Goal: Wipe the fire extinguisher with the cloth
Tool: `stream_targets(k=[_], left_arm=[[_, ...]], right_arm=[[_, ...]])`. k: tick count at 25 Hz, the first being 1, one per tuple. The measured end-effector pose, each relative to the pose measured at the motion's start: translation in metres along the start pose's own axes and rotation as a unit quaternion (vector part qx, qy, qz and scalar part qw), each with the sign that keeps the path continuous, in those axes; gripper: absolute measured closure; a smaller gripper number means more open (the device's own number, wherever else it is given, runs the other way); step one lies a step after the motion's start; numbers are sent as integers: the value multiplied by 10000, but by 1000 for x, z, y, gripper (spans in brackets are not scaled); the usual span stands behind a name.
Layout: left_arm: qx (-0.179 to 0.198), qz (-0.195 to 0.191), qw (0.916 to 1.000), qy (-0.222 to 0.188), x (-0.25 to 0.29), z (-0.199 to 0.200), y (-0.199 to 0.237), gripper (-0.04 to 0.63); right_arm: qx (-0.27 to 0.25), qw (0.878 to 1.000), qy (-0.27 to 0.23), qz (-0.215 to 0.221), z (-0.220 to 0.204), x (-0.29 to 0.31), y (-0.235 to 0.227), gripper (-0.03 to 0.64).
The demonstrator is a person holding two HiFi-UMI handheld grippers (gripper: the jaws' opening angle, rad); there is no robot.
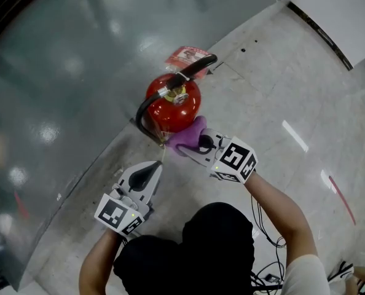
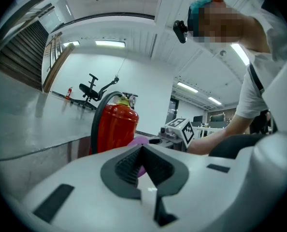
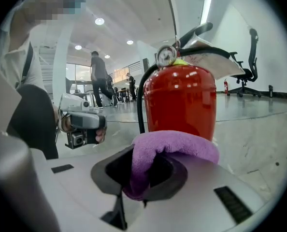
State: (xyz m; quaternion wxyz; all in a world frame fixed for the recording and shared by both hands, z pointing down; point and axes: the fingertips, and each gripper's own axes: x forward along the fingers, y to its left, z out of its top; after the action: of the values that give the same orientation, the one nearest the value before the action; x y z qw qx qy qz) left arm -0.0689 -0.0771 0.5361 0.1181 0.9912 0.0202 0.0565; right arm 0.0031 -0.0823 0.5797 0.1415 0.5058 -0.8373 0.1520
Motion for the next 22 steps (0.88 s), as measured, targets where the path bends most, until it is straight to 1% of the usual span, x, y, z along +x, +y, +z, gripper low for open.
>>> stream_targets(k=[8,13,15,18,20,22], left_arm=[[12,58,10000,-31,4,10,3,591],[-35,113,9999,-42,4,7,9,591],[-53,128,9999,-4,3,5,10,591],[-36,147,9999,46,4,4,10,591],[-35,183,9998,50,7,3,10,591],[-124,228,9997,25,9,5,13,591]], right_arm=[[-280,9990,-332,114,48,-22,8,555],[-427,9975,-546,162,66,-29,10,555],[-394,9965,-714,207,76,-35,12,555],[-442,9927,-1094,227,101,-44,14,555],[-502,9894,-1352,180,119,-53,12,555],[-496,9867,-1548,74,131,-64,9,555]])
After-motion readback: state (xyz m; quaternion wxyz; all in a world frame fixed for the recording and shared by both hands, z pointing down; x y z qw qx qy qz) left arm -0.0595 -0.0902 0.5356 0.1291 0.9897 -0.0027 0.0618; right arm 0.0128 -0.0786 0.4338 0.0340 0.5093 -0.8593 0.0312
